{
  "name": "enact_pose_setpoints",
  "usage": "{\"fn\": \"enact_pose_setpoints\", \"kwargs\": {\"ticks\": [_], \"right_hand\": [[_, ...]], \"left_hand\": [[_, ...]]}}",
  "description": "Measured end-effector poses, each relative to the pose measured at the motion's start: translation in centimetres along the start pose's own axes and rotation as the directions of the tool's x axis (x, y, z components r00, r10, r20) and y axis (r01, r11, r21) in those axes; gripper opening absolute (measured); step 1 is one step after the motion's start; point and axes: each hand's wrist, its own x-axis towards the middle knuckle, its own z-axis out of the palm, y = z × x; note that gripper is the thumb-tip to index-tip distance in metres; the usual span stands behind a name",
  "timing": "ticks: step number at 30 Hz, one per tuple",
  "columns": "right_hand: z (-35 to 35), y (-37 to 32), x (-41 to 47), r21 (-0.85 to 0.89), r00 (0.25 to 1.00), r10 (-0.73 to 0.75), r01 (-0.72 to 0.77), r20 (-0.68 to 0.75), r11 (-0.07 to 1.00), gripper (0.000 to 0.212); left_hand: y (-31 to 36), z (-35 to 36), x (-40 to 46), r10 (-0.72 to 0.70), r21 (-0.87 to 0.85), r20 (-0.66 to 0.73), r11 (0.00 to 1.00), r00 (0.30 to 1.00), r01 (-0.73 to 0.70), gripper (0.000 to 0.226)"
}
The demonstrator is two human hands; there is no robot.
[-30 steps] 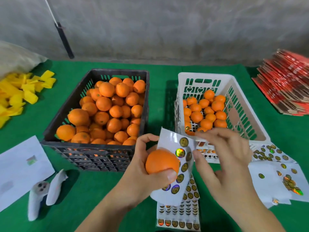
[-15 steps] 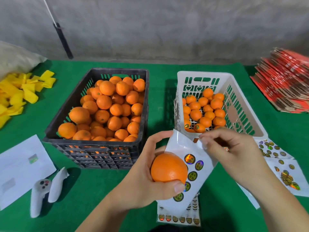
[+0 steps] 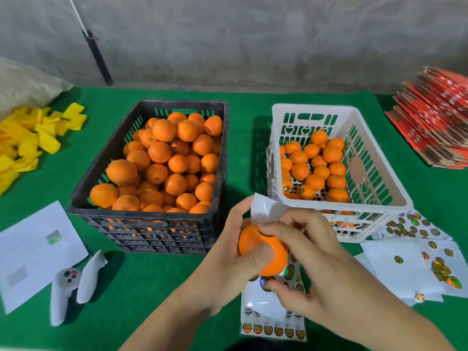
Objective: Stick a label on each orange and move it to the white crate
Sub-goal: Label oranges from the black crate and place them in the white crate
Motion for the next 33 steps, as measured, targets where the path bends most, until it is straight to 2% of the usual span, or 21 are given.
{"fn": "enact_pose_setpoints", "kwargs": {"ticks": [2,3,5,8,9,11,13,14,15,16,18,19,21,23,24,25,27,29,30,31,33], "right_hand": [[0.7,0.0,0.0,-0.087,0.999,0.044,-0.046,-0.023,0.995,0.081],[0.9,-0.1,0.1,-0.061,0.996,0.068,-0.071,-0.06,0.996,0.082],[0.9,-0.4,0.5,0.101,0.988,0.113,-0.103,-0.107,0.99,0.076],[0.1,0.2,1.0,0.372,0.971,0.187,-0.119,-0.152,0.921,0.077],[-0.4,0.8,1.4,0.392,0.958,0.21,-0.12,-0.195,0.912,0.078],[-1.5,2.8,2.7,0.233,0.895,0.272,-0.197,-0.354,0.952,0.08],[-2.6,5.0,3.8,0.074,0.797,0.422,-0.435,-0.432,0.897,0.095],[-2.8,5.8,3.9,0.095,0.771,0.523,-0.528,-0.363,0.844,0.107],[-2.8,6.2,3.7,0.176,0.783,0.577,-0.55,-0.231,0.816,0.111],[-2.5,6.5,3.2,0.315,0.817,0.572,-0.526,-0.071,0.79,0.104],[-1.5,6.3,2.4,0.621,0.861,0.455,-0.488,0.227,0.613,0.073],[-0.7,6.3,2.1,0.705,0.865,0.389,-0.489,0.316,0.513,0.053],[1.2,6.3,1.7,0.741,0.866,0.38,-0.483,0.325,0.467,0.026],[2.2,6.2,1.6,0.749,0.856,0.461,-0.462,0.235,0.476,0.026],[2.5,6.3,1.5,0.771,0.845,0.492,-0.452,0.208,0.45,0.029],[2.7,6.3,1.4,0.798,0.833,0.518,-0.441,0.195,0.41,0.034],[2.8,6.5,1.4,0.842,0.821,0.545,-0.408,0.17,0.352,0.048],[3.0,6.8,1.5,0.863,0.811,0.572,-0.374,0.127,0.339,0.047],[3.0,6.8,1.6,0.872,0.808,0.578,-0.358,0.111,0.333,0.04],[3.1,6.7,1.8,0.88,0.806,0.584,-0.345,0.099,0.327,0.036],[3.0,6.5,1.8,0.893,0.794,0.601,-0.335,0.097,0.299,0.036]], "left_hand": [[-0.1,0.3,0.7,-0.123,-0.215,-0.01,0.969,0.992,0.118,0.099],[-0.1,0.2,0.9,-0.191,-0.316,0.004,0.931,0.982,0.182,0.086],[-0.4,-0.2,0.8,-0.314,-0.441,0.052,0.844,0.948,0.304,0.052],[-2.0,-1.0,1.0,-0.363,-0.466,0.043,0.817,0.931,0.34,0.032],[-2.2,-1.1,1.0,-0.351,-0.444,0.023,0.835,0.936,0.324,0.033],[-2.1,-1.2,1.0,-0.291,-0.264,-0.086,0.929,0.953,0.26,0.04],[-1.4,-1.4,0.9,-0.194,-0.007,-0.14,0.981,0.971,0.195,0.041],[-1.2,-1.8,1.0,-0.14,0.104,-0.129,0.983,0.982,0.153,0.04],[-0.8,-1.9,1.3,-0.089,0.19,-0.121,0.975,0.989,0.111,0.037],[-0.3,-2.0,1.7,-0.045,0.248,-0.119,0.966,0.992,0.074,0.032],[0.3,-2.6,2.8,-0.019,0.287,-0.127,0.956,0.992,0.055,0.034],[0.5,-3.0,3.5,-0.021,0.259,-0.134,0.964,0.991,0.055,0.036],[0.7,-4.6,5.0,-0.043,0.193,-0.124,0.979,0.991,0.067,0.033],[0.2,-7.0,6.9,-0.042,0.244,-0.138,0.967,0.989,0.076,0.035],[-0.1,-8.7,8.0,0.003,0.347,-0.19,0.936,0.982,0.064,0.033],[-0.5,-10.5,9.4,0.06,0.495,-0.243,0.866,0.968,0.07,0.027],[-1.2,-14.1,12.2,0.069,0.764,-0.291,0.617,0.954,0.188,0.033],[-2.2,-17.1,14.8,-0.149,0.896,-0.311,0.285,0.939,0.342,0.05],[-2.8,-18.0,15.6,-0.29,0.915,-0.337,0.122,0.896,0.384,0.057],[-3.3,-18.7,16.2,-0.383,0.921,-0.36,-0.003,0.851,0.389,0.064],[-4.3,-19.2,16.7,-0.436,0.926,-0.377,-0.151,0.817,0.347,0.079]]}}
